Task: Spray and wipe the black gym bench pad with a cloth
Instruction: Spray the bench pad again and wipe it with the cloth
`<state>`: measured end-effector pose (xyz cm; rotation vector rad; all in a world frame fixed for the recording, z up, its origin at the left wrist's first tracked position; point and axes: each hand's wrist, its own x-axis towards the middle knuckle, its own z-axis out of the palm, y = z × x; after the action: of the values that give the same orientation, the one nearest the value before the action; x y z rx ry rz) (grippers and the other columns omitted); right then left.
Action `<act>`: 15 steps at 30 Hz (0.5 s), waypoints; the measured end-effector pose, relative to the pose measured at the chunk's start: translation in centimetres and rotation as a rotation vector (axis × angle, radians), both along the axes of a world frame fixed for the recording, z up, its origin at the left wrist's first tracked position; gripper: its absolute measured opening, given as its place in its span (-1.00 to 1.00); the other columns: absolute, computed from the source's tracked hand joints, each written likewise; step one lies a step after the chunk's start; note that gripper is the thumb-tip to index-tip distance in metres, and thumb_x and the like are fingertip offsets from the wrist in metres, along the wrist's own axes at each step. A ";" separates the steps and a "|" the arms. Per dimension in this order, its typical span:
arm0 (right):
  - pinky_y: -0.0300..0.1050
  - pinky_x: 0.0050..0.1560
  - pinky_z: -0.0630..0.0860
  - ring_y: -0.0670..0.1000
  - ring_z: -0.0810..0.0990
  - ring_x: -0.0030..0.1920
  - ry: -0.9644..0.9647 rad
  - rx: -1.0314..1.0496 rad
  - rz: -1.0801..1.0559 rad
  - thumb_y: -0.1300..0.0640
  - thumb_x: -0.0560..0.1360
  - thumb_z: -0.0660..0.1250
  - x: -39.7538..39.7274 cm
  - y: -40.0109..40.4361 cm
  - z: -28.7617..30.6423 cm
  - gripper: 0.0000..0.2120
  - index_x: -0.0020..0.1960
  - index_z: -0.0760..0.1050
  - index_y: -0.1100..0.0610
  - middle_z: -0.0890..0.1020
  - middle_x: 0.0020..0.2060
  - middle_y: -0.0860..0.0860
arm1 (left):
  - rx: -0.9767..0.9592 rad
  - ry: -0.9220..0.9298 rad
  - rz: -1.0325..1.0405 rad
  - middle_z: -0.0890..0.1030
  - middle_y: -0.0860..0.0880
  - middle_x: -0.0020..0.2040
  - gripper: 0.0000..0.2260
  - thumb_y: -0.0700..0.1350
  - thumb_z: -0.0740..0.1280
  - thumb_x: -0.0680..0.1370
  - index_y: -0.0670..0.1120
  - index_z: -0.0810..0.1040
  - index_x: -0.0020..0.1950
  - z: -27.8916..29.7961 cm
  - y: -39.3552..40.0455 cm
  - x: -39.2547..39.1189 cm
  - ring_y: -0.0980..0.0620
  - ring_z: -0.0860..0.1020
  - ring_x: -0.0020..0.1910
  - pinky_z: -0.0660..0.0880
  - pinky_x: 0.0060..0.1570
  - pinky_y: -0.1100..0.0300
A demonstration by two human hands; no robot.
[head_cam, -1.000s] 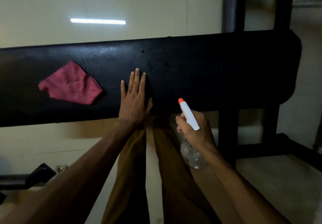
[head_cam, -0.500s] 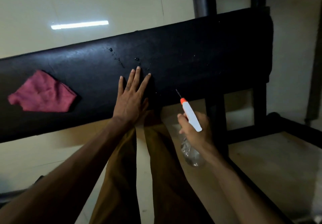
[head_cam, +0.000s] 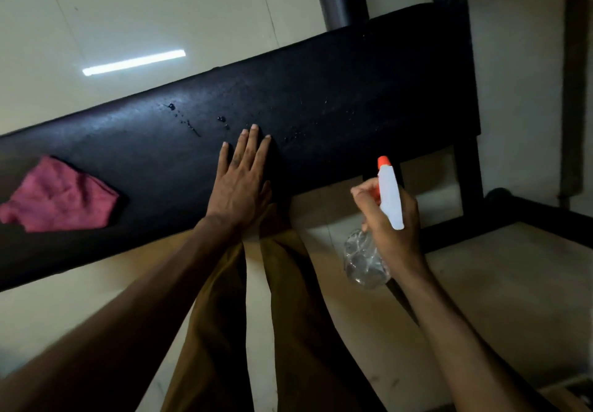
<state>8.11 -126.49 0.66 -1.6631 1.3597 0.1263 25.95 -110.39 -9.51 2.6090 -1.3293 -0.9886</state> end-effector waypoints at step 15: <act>-0.12 -0.38 0.45 -0.11 0.52 -0.48 0.054 0.208 -0.044 -0.04 0.52 0.42 -3.7 2.9 -1.0 -0.70 -0.29 0.52 0.11 0.55 -0.49 -0.01 | -0.008 0.030 0.028 -0.20 -0.14 0.66 -0.27 0.01 0.24 0.65 -0.10 -0.13 0.66 -0.2 -1.7 -1.3 -0.08 -0.23 0.63 -0.23 0.60 -0.08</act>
<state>4.42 -123.56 -0.37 -1.4646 1.3736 0.2797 24.66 -112.07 -9.71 2.5893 -1.2847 -1.0119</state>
